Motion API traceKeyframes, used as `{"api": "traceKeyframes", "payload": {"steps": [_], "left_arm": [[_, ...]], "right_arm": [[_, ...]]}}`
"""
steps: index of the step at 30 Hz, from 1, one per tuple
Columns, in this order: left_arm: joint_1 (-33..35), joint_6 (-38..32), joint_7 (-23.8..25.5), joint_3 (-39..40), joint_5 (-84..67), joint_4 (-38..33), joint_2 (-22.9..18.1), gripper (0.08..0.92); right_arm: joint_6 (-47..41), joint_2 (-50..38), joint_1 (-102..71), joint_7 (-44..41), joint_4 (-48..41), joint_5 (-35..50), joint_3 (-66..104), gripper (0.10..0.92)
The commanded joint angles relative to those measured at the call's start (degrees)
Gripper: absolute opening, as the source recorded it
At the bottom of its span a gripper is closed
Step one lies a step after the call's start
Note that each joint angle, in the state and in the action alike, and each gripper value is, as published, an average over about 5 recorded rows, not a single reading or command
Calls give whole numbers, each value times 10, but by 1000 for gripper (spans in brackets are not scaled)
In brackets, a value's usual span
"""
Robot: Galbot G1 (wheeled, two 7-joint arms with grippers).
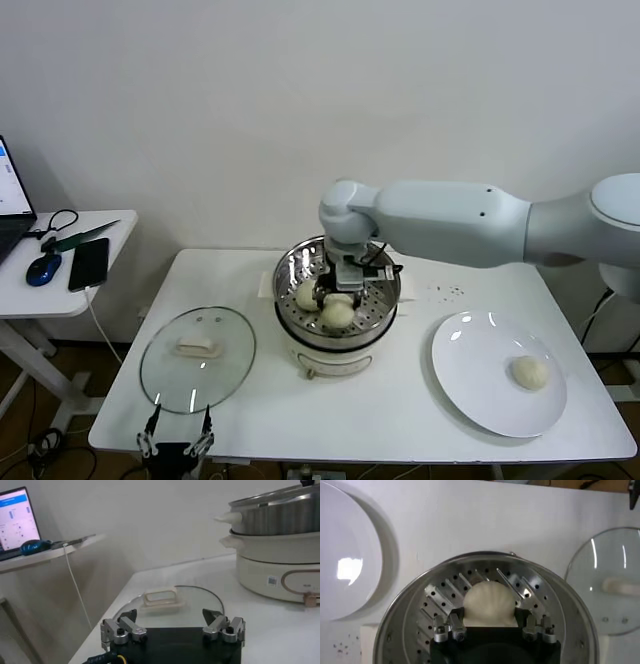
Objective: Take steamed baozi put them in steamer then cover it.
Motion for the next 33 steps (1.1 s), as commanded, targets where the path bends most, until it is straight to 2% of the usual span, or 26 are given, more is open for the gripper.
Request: {"api": "traceKeyframes", "payload": {"steps": [1, 5, 13, 24, 28, 33], "left_arm": [[-3, 2, 0, 1, 0, 6, 1, 823], [-4, 3, 0, 5, 2, 9, 0, 823], [-4, 4, -1, 5, 4, 7, 1, 823], [-2, 4, -1, 7, 8, 3, 1, 823], [-1, 5, 0, 11, 15, 1, 1, 823], [1, 5, 2, 14, 22, -5, 2, 823]], "right_arm": [[5, 1, -29, 2, 3, -16, -7, 670], [3, -7, -30, 4, 1, -23, -6, 680], [10, -15, -27, 0, -1, -38, 15, 816], [2, -81, 22, 16, -7, -16, 45, 823], [-48, -129, 57, 57, -12, 19, 35, 823], [-201, -204, 117, 105, 1, 141, -36, 823]]}}
